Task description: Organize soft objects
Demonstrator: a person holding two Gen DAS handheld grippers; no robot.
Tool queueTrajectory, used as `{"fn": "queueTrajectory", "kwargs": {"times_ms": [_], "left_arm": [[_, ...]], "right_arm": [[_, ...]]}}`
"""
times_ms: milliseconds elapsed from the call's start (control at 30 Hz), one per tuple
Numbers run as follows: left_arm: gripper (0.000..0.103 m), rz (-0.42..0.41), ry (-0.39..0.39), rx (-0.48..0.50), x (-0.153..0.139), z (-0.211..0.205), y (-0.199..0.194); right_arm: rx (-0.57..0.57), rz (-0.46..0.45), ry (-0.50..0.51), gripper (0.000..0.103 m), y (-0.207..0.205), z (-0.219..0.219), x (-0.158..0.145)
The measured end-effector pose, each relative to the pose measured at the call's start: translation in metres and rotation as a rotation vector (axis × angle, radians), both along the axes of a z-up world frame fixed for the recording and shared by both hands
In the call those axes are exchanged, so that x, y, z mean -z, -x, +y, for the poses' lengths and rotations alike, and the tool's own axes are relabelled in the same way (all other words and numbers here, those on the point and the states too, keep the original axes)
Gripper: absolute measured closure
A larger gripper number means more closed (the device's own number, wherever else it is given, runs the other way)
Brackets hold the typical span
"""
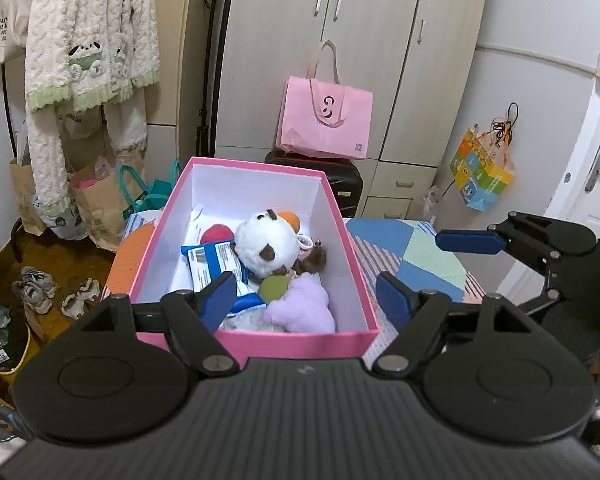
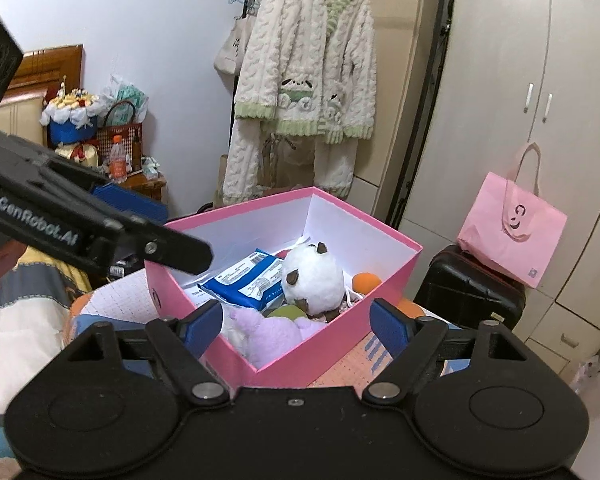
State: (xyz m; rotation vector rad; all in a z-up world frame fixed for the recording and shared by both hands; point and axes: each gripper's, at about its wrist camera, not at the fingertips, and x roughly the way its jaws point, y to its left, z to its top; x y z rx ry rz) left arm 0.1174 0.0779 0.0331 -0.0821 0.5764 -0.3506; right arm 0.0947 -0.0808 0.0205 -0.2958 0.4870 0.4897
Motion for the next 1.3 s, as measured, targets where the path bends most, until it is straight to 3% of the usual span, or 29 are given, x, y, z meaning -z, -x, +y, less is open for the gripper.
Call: {"fn": "queueTrajectory", "kwargs": {"times_ms": [300, 567, 667, 733, 800, 867, 1033, 1300], "left_arm": [[0.021, -0.039, -0.004, -0.007, -0.005, 0.004, 0.033], [0.002, -0.071, -0.047, -0.029, -0.001, 0.0, 0.048], [0.0, -0.059, -0.062, -0.051, -0.002, 0.0, 0.049], [0.0, -0.053, -0.083, -0.091, -0.003, -0.001, 0.048], [0.0, -0.029, -0.119, -0.15, -0.004, -0.002, 0.047], [0.0, -0.018, -0.159, -0.171, -0.003, -0.004, 0.047], [0.0, 0.023, -0.182, -0.051, -0.002, -0.004, 0.044], [0.0, 0.043, -0.18, -0.06, 0.01, -0.01, 0.043]], "right_arm": [[0.053, -0.024, -0.046, 0.018, 0.027, -0.023, -0.006], [0.155, -0.02, -0.107, 0.015, 0.044, -0.046, -0.007], [0.185, -0.01, -0.116, 0.015, 0.046, -0.051, -0.008], [0.213, -0.008, -0.116, 0.012, 0.048, -0.053, -0.009], [0.247, -0.017, -0.119, 0.0, 0.05, -0.055, -0.01], [0.295, -0.023, -0.108, 0.0, 0.053, -0.056, -0.01], [0.383, -0.021, 0.024, 0.0, 0.062, -0.046, -0.012], [0.378, -0.019, 0.01, 0.0, 0.083, -0.041, -0.006]]}}
